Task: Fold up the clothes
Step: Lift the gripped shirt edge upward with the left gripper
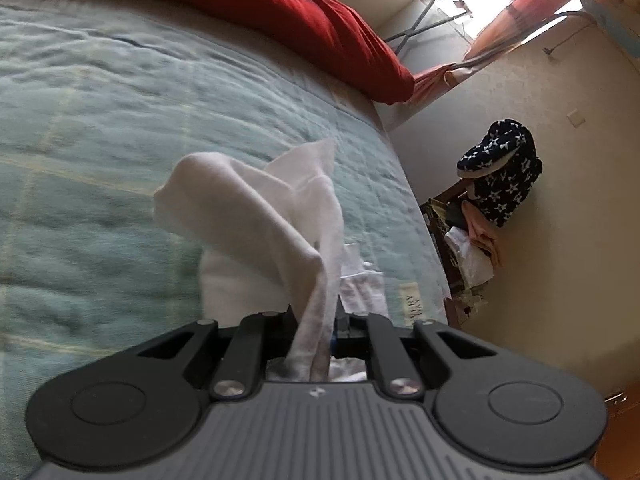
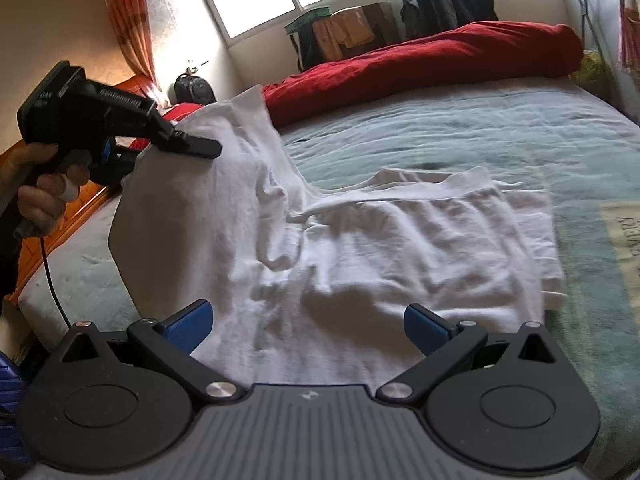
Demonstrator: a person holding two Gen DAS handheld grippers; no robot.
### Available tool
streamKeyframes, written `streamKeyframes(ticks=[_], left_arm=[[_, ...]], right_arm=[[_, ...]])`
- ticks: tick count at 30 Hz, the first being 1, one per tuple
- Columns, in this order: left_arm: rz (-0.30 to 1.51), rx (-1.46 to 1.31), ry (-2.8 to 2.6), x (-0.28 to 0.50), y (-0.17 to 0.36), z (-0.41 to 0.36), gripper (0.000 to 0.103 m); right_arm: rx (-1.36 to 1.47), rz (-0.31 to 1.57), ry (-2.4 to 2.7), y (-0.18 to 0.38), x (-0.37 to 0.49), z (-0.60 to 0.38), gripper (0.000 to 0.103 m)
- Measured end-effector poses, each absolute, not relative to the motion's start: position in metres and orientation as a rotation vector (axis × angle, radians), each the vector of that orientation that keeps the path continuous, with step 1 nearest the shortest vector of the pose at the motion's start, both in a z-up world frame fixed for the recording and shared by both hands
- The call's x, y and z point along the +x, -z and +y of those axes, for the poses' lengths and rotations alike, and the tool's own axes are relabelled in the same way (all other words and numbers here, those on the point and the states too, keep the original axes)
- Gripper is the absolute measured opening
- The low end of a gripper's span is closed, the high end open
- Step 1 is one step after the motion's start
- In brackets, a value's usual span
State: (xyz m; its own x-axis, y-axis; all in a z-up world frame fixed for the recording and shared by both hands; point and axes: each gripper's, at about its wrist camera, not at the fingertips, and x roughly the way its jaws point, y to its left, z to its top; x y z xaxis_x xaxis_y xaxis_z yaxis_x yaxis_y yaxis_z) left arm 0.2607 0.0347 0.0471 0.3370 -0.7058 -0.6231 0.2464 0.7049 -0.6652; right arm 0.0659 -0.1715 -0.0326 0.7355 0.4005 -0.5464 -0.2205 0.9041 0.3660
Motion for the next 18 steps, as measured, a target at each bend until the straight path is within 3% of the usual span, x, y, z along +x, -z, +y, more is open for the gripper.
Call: streamKeyframes(ticks=[18], left_arm=[[1.13, -0.417, 0.67, 0.269, -0.036, -0.089, 0.01]], right_arm=[[0.346, 0.595, -0.215, 0.034, 0.022, -0.24, 0.103]])
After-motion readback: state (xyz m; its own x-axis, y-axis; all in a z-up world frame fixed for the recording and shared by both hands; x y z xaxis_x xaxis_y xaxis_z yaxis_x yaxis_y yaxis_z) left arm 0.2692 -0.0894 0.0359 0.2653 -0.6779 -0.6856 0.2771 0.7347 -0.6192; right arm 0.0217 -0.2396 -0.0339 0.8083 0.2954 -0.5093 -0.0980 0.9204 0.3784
